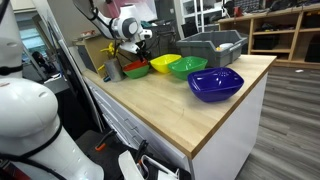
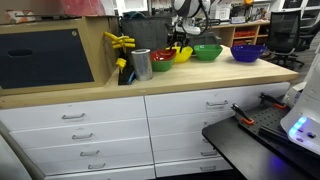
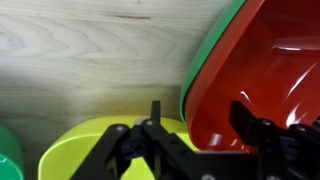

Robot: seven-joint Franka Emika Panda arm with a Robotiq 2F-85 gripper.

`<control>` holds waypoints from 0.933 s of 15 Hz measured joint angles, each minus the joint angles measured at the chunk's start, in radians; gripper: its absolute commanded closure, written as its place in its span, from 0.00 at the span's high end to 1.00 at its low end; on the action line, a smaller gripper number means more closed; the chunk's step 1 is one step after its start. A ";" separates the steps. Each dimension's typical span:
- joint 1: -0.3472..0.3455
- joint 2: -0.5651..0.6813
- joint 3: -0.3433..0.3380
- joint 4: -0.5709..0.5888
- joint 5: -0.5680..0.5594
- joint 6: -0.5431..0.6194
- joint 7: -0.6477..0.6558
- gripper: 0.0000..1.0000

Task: Remove the red bowl from the green bowl then move the green bowl at the front to the right and push the red bowl to the left.

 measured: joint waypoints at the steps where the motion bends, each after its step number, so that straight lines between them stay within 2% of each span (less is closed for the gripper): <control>1: 0.003 0.006 0.000 0.003 0.001 0.005 0.000 0.36; 5: 0.011 0.017 0.003 0.022 0.005 0.011 0.000 0.05; 6: 0.012 0.017 0.004 0.026 0.006 0.011 0.000 0.01; 14: 0.008 0.011 0.002 0.042 0.017 0.004 0.000 0.01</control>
